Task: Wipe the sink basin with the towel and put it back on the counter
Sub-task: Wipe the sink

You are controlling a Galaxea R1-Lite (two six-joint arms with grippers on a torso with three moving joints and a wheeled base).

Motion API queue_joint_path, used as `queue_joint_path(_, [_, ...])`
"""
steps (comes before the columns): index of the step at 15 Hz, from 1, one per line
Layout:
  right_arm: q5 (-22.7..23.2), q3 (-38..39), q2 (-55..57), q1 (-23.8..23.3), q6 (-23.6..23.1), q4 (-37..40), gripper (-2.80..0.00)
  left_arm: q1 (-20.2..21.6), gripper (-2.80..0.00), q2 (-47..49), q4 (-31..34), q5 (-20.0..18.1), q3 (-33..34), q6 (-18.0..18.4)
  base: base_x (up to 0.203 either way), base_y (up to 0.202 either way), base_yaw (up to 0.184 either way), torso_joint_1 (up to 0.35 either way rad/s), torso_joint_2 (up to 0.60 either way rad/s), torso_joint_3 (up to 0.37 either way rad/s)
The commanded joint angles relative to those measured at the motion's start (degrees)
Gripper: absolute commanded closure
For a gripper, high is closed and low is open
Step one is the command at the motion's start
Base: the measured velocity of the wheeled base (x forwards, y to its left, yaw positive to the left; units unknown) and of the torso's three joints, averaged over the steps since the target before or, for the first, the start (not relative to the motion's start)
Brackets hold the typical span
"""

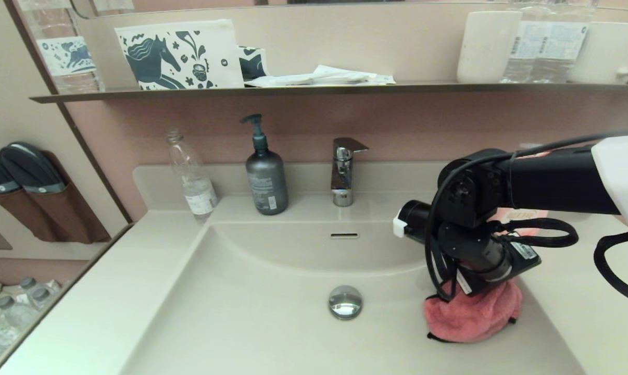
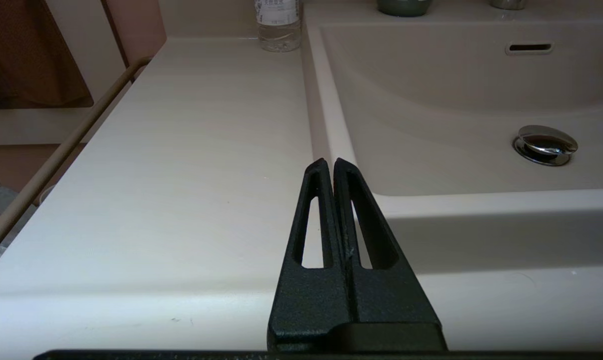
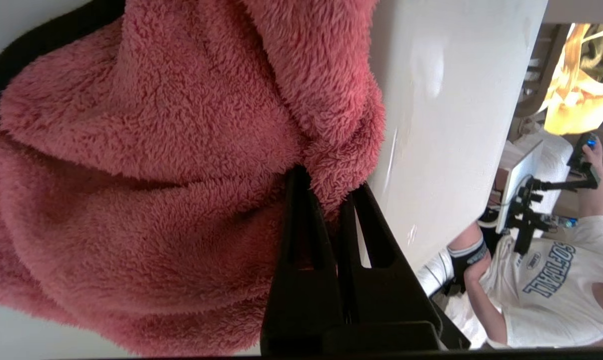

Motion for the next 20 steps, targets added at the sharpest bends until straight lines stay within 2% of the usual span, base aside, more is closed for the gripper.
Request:
queue_joint_path(1, [0.1,0.4,0.3,2.4,3.6,3.5,0.00,0.0,0.00,0.1,0.0,0.0,0.0,0.0,0.000,0.000,0.000,0.000,0.00,0.000])
queue_joint_path(5, [5.7,0.9,0.6,7.3,10.5,9.6,0.00,0.1,0.00,0.1,0.0,0.0,0.0,0.0,0.000,0.000,0.000,0.000,0.00,0.000])
queue_joint_path(11, [16.9,1.5,-0.9,11.1,11.0,13.1,0.00,0.0,0.00,0.1,0.0,0.0,0.0,0.0,0.000,0.000,0.000,0.000,0.00,0.000])
queue_joint_path(14, [16.1,1.6,-0.5,11.1,10.7,13.1,0.00,0.1,0.00,0.1,0.0,0.0,0.0,0.0,0.000,0.000,0.000,0.000,0.00,0.000])
queue_joint_path(20, [9.5,7.3,0.1,7.3,9.9,13.1,0.00,0.0,0.00,0.1,0.0,0.0,0.0,0.0,0.000,0.000,0.000,0.000,0.00,0.000])
